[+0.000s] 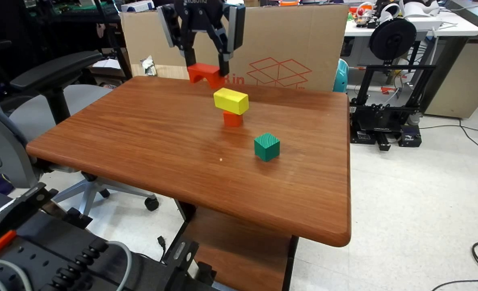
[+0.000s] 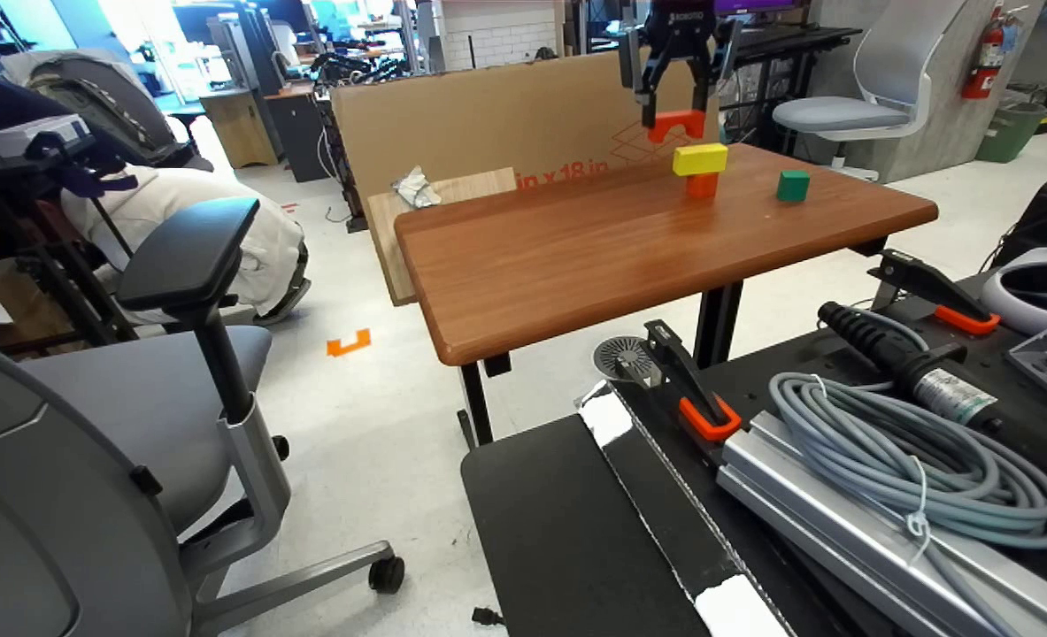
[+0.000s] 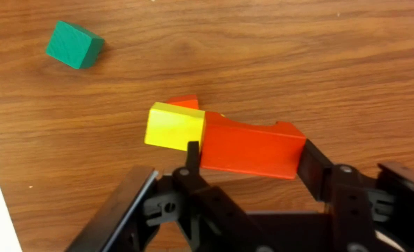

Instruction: Put the orange block on the table

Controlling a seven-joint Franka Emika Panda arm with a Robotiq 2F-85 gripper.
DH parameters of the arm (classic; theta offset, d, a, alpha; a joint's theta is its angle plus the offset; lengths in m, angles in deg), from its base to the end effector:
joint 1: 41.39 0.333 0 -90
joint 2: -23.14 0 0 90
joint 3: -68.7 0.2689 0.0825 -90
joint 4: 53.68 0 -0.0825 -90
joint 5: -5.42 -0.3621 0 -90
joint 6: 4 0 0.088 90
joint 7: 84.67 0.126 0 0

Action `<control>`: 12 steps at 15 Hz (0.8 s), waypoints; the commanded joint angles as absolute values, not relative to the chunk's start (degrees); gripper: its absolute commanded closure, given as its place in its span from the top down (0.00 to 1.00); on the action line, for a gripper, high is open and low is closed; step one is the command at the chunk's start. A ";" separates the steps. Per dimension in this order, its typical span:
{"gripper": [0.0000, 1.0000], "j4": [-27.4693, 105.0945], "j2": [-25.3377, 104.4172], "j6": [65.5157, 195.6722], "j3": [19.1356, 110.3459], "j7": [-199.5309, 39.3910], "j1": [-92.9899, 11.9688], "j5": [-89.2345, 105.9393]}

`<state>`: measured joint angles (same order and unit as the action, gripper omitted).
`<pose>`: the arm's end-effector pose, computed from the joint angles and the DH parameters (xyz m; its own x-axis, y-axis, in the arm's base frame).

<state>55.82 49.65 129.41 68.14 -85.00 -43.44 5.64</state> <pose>0.5863 -0.0268 0.2037 0.9983 -0.0363 -0.0454 -0.0360 -0.9993 0.0068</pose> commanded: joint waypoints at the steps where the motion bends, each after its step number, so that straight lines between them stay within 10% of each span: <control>1: 0.44 56.41 48.76 129.12 69.54 -83.31 -40.50 6.13; 12: 0.44 59.27 53.14 140.98 72.11 -88.62 -36.76 7.99</control>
